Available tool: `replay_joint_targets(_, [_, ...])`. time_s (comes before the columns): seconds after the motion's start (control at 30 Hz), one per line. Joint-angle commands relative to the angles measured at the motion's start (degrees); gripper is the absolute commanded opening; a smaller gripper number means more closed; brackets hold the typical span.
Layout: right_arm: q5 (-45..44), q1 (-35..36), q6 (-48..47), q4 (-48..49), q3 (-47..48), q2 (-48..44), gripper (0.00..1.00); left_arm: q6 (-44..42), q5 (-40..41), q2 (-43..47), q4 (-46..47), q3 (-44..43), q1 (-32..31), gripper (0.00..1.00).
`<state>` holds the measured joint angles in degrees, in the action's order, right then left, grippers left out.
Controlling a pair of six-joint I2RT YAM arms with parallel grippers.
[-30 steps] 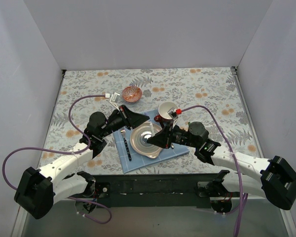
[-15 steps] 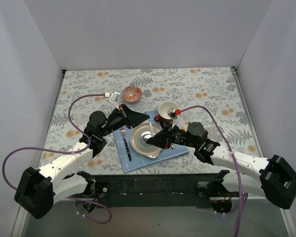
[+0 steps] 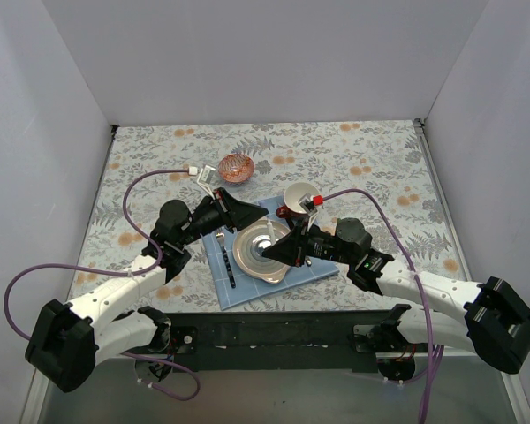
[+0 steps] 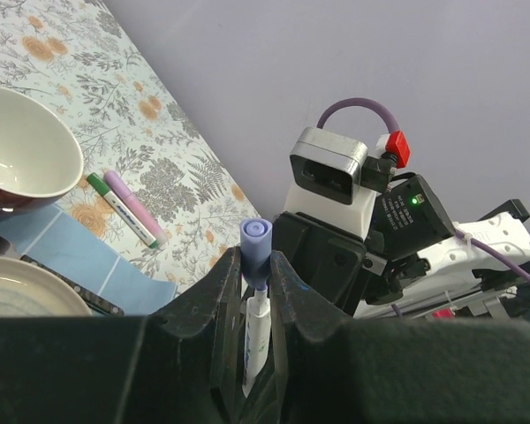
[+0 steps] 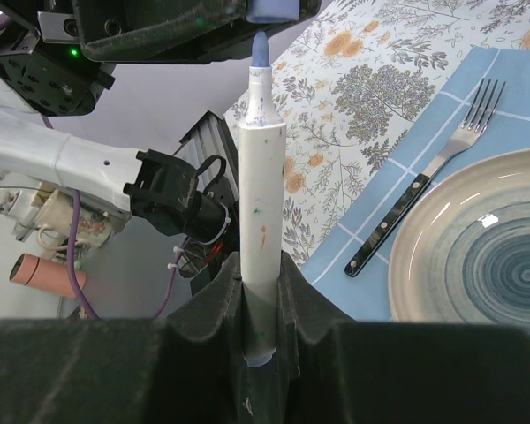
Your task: Insert the pens into the pen caps
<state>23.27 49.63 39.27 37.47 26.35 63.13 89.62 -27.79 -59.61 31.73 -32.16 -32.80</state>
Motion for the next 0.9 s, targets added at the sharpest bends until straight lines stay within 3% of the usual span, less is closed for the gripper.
replay_joint_targets(0.0, [-0.5, 0.4, -0.1, 3.0, 0.5, 0.1, 0.01, -0.6, -1.5, 1.5, 1.0, 0.7, -0.3, 0.00])
replay_joint_targets(0.5, [-1.5, 0.5, -0.1, 2.8, 0.5, -0.4, 0.01, -1.3, -4.5, 1.0, 1.1, 2.0, -1.7, 0.00])
replay_joint_targets(0.77, [-4.6, 0.4, -2.7, -2.2, 3.2, -0.9, 0.01, -0.9, -5.6, 1.8, 1.1, 4.1, -2.4, 0.00])
replay_joint_targets(0.87, [-4.0, 0.4, -3.2, -2.1, 3.8, -1.3, 0.01, -1.3, -7.4, 2.0, 2.2, 4.5, -2.6, 0.16])
